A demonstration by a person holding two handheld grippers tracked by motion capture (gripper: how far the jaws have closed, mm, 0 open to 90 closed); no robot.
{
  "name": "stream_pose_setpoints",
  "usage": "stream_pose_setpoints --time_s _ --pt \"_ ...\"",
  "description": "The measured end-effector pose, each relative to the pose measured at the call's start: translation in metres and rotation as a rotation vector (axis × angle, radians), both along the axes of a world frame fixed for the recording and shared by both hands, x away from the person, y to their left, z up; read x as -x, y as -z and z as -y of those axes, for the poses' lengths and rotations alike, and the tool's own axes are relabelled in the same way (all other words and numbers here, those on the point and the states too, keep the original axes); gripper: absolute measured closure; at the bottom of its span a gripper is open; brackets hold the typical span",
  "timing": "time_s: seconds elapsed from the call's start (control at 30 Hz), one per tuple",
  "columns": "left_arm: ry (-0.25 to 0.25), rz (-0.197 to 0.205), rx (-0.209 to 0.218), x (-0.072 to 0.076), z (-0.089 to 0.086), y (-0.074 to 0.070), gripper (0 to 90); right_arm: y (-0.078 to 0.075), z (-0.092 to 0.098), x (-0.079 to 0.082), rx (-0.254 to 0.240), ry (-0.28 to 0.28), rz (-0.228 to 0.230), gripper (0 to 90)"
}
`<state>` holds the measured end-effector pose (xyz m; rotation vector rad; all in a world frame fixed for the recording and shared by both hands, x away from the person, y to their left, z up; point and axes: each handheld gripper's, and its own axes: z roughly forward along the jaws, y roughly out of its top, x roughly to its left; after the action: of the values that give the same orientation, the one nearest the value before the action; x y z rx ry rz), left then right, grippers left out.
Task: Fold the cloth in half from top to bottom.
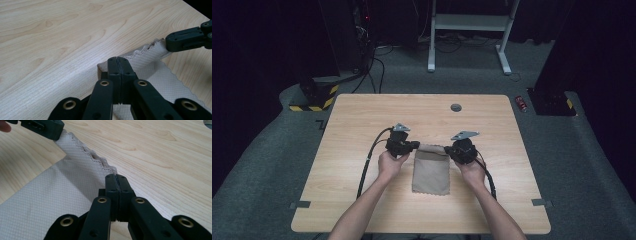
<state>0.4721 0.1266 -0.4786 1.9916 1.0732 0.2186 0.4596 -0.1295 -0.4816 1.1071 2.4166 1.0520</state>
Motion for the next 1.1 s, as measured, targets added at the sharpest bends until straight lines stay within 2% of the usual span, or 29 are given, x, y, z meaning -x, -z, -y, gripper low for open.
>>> stream_pose_setpoints --time_s 0.7,0.87,1.0,1.1 --pt "0.026 0.007 -0.004 0.020 -0.001 0.001 89.4 -0.001 0.004 0.016 -0.014 -0.036 0.008 89.2" --pt "0.003 0.000 0.053 0.024 -0.004 0.004 89.4 -0.002 0.005 0.021 -0.023 -0.042 0.007 89.2" --pt "0.007 -0.002 0.070 0.028 -0.005 0.004 89.4 -0.001 0.007 0.024 -0.027 -0.046 0.009 89.2" --pt "0.010 0.001 0.067 0.031 -0.005 0.005 89.4 -0.002 0.008 0.026 -0.028 -0.052 0.008 89.1"
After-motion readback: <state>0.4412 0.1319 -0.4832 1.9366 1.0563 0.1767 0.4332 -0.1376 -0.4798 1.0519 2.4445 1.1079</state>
